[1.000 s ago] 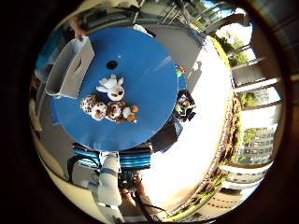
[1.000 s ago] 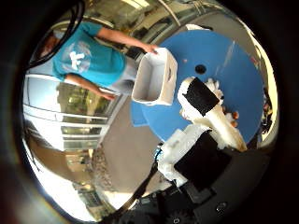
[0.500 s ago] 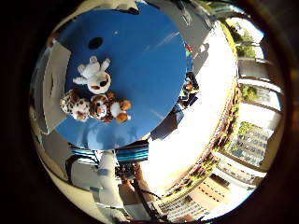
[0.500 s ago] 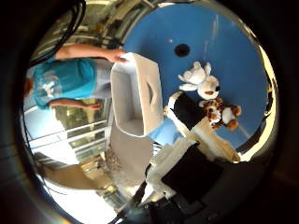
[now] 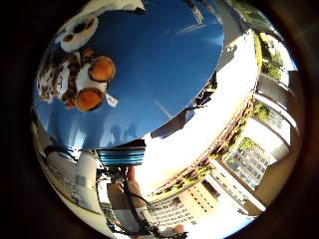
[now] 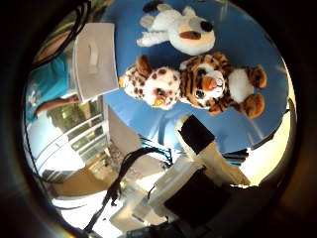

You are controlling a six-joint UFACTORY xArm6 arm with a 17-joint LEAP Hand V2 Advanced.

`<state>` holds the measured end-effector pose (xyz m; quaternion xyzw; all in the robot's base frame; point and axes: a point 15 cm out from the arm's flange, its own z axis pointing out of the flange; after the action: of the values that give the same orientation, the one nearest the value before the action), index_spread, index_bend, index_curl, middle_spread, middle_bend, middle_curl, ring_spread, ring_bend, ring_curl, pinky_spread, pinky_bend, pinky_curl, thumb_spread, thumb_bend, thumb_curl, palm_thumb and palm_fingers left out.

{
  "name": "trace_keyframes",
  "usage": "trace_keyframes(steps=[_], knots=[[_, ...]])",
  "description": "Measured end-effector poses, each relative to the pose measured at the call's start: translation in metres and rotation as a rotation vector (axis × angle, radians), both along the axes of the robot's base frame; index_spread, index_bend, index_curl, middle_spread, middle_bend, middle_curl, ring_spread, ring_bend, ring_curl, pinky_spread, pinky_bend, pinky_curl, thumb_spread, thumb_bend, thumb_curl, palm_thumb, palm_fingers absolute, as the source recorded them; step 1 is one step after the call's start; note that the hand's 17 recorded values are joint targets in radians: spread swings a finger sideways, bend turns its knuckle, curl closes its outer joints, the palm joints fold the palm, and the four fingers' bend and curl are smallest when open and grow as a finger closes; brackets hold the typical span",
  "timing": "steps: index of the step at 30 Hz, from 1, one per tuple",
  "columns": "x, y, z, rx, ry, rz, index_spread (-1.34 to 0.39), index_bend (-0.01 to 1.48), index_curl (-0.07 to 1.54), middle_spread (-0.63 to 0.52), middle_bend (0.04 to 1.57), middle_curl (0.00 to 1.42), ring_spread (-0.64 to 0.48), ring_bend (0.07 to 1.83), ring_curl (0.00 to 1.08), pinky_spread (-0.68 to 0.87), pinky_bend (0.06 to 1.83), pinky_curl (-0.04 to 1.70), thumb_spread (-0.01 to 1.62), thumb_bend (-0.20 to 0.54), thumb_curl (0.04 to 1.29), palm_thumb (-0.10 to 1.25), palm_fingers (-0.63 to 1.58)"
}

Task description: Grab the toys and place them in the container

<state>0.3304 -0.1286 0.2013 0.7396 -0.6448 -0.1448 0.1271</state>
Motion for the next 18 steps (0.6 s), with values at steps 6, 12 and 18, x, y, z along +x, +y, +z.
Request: trace_keyframes(steps=[6,12,18], knots=[[-0.016,-0.011,-0.040,-0.049,-0.046,0.097,-0.11,0.14,0.24,0.02,0.17,0.33,0.23,0.33,0.33,0.36,0.46,0.23,1.15,-0.024,0.35,0.54,0.09],[-0.003,-0.011,-0.076,-0.051,-0.096,0.134,-0.10,0.16,0.24,0.03,0.17,0.32,0.22,0.33,0.33,0.35,0.49,0.24,1.13,-0.023,0.35,0.58,0.07],[-0.002,-0.007,-0.095,-0.080,-0.043,0.155,-0.03,0.16,0.24,0.04,0.18,0.33,0.22,0.34,0.33,0.33,0.49,0.24,1.11,-0.028,0.36,0.61,0.10]])
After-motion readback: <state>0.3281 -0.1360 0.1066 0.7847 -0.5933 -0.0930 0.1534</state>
